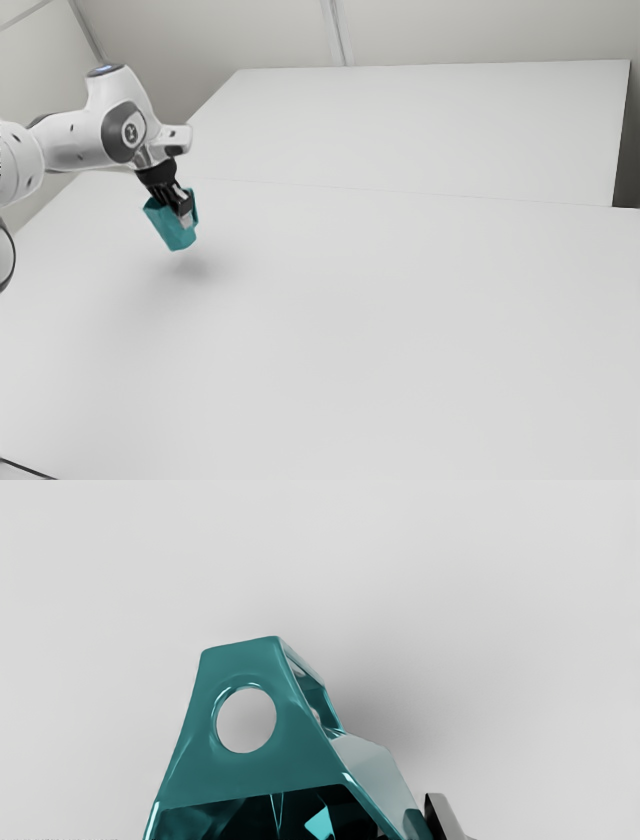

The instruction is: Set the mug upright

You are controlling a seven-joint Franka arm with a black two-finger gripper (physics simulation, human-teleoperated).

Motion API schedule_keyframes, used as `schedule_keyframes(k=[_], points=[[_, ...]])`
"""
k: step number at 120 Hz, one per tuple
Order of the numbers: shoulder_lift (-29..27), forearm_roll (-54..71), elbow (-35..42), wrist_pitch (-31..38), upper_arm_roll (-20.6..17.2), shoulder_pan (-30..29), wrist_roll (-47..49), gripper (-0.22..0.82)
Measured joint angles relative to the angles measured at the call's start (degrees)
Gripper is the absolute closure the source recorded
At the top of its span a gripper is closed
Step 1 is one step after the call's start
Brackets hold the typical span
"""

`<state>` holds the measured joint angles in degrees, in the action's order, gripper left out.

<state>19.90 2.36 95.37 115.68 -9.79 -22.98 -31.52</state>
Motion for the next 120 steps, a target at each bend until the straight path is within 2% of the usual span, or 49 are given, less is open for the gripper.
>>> schedule_keyframes(k=[33,49,66,84,120], points=[[-4.3,0.1,7.9,4.4,6.9,14.0,7.9,0.78],[-4.7,0.2,10.2,6.5,11.3,22.1,11.4,0.78],[-4.6,1.0,12.5,8.7,13.9,27.4,14.7,0.78],[-3.9,2.6,12.6,11.4,14.7,30.1,17.4,0.78],[0.3,4.2,10.3,14.1,14.7,31.1,21.1,0.78]])
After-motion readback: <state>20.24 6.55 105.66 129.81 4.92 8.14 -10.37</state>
